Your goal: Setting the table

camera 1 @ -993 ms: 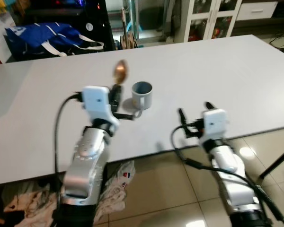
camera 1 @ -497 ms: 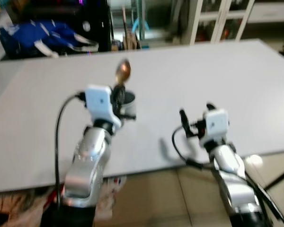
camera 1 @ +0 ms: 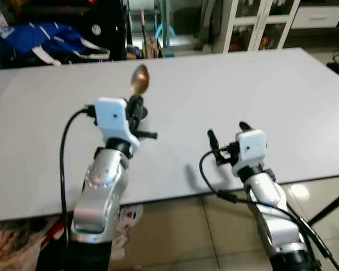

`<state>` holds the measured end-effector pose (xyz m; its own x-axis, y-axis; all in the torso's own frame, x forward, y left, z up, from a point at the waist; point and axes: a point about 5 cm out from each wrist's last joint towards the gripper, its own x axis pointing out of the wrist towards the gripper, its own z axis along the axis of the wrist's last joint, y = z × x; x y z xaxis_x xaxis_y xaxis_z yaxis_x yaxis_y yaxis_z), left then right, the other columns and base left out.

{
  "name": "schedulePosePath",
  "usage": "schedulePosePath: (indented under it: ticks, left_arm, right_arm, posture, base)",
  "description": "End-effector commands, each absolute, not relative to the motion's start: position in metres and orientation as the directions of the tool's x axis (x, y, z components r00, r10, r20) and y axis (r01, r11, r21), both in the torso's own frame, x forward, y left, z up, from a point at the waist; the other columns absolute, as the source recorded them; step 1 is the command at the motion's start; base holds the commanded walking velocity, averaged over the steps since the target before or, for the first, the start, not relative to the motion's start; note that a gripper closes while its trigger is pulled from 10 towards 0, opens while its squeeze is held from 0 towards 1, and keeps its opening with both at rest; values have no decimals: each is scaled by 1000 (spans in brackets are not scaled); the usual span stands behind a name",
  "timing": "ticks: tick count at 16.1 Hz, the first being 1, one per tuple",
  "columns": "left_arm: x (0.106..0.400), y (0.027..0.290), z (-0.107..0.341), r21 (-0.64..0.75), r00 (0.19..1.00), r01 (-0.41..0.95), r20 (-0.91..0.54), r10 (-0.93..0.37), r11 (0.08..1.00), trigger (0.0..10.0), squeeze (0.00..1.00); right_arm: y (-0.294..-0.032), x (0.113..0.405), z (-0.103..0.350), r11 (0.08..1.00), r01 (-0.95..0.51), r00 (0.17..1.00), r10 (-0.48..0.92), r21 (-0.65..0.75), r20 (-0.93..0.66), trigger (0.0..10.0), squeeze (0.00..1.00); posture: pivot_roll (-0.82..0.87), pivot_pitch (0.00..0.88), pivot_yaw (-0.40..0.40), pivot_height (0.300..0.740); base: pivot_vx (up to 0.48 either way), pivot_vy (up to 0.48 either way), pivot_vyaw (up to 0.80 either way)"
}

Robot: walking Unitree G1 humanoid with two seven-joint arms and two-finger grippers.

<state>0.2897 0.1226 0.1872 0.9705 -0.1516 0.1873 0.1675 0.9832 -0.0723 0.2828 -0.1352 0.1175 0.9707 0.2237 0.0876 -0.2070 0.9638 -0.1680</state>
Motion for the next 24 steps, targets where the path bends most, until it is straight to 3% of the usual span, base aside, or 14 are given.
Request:
schedulePosePath:
  ticks: [1, 9, 14, 24]
  left_arm:
    - [293, 134, 184, -84, 982, 125, 154, -111, 989, 0, 0]
    - [307, 180, 173, -17, 993, 111, 32, -111, 994, 0, 0]
    - [324, 210, 186, 9, 999, 9, 53, -9, 1000, 0, 0]
    - [359, 219, 132, -35, 986, -59, -159, 53, 998, 0, 0]
  right_arm:
    - [-135, 284, 118, 963, -209, 971, 225, -171, 82, 10000, 0]
    - [-134, 279, 115, 964, -206, 972, 221, -167, 74, 10000, 0]
    - [-139, 271, 110, 964, -200, 976, 211, -173, 51, 10000, 0]
    - [-139, 264, 112, 961, -212, 974, 222, -180, 41, 10000, 0]
  posture:
    - [-80, 0, 46, 740]
    - [-82, 0, 62, 740]
    - [-96, 0, 56, 740]
    - [-129, 0, 51, 740]
  base:
    - [0, 0, 0]
    - [0, 0, 0]
    - [0, 0, 0]
    - [0, 0, 0]
